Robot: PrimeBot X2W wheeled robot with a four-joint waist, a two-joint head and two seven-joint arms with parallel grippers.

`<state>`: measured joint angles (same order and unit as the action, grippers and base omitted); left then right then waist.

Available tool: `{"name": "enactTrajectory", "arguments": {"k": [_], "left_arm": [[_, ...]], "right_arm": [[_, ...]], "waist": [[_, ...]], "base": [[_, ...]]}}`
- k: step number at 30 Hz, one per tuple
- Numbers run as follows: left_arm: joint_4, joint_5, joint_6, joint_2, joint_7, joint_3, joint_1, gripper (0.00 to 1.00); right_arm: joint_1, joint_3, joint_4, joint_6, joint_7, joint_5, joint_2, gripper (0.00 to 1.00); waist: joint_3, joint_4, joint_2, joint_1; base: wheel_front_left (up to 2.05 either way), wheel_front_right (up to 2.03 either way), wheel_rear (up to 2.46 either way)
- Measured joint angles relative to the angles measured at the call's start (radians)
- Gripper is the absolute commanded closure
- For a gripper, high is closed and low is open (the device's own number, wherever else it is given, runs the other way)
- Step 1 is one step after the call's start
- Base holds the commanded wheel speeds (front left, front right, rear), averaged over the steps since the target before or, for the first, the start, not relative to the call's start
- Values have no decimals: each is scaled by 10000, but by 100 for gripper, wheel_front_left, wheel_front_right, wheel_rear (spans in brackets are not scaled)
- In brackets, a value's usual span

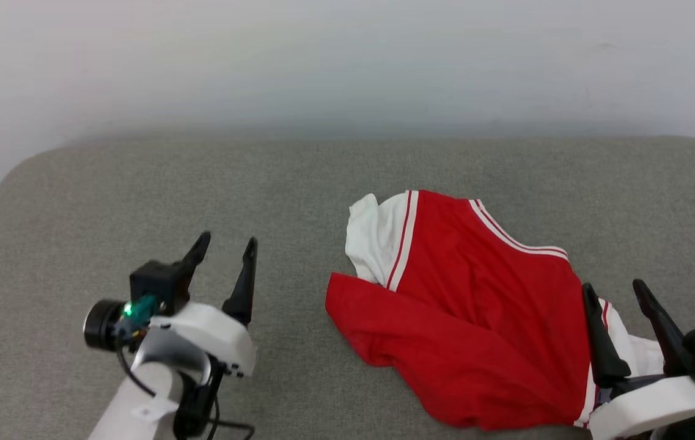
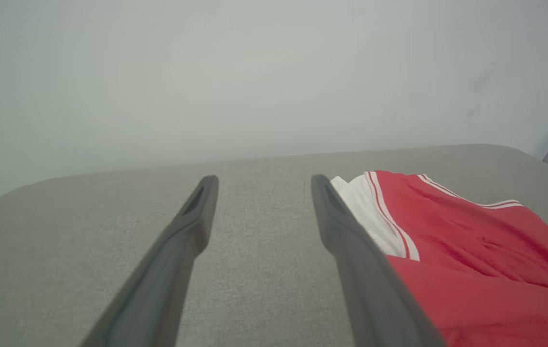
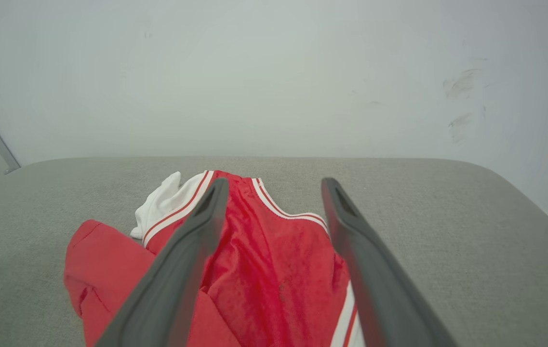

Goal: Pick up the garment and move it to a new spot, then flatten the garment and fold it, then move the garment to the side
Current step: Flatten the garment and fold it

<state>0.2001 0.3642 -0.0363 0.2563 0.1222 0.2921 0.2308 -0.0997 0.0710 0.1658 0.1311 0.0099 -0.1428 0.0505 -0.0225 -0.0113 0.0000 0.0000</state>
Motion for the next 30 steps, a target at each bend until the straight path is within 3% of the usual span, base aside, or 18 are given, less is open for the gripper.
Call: {"name": "enactTrajectory", "arguments": {"k": [1, 4, 10, 15, 16, 27, 28, 30], "left_arm": [[217, 48, 424, -82, -616, 320, 1057, 0], [646, 157, 815, -105, -1331, 545, 2096, 0], [2004, 483, 1252, -244, -2897, 901, 3958, 0], [3287, 920, 1473, -270, -4307, 1114, 5171, 0], [4002, 1164, 1544, -247, -5072, 1279, 5706, 0], [5921, 1822, 1620, -332, -7020, 2694, 7078, 0], [5948, 1935, 1593, -326, -7168, 2899, 7174, 16], [5944, 2159, 1586, -257, -7233, 3250, 7263, 100]], "right_arm": [[239, -77, 217, 0, 121, 10, 0, 0], [482, -130, 305, 0, 188, -29, 0, 0], [742, -132, 190, 0, 171, -144, 2, 0], [985, -207, -92, 0, -10, -322, 2, 0], [1150, -291, -255, 0, -90, -420, 4, 0], [1521, -347, -786, 0, -416, -727, 2, 0], [1561, -364, -828, 0, -451, -750, 2, 0], [1622, -405, -917, 0, -449, -780, 2, 0]], "waist": [[-417, 150, 0, 0], [-883, 367, 0, 0], [-1756, 900, 0, 1], [-2373, 1397, 0, 1], [-2728, 1660, 0, 2], [-3682, 2017, 0, 0], [-3701, 2010, 0, 0], [-3712, 2008, 0, 0]], "base": [[0, 0, 0], [0, 0, 0], [0, 0, 0], [0, 0, 0], [0, 0, 0], [0, 0, 0], [0, 0, 0], [0, 0, 0]]}}
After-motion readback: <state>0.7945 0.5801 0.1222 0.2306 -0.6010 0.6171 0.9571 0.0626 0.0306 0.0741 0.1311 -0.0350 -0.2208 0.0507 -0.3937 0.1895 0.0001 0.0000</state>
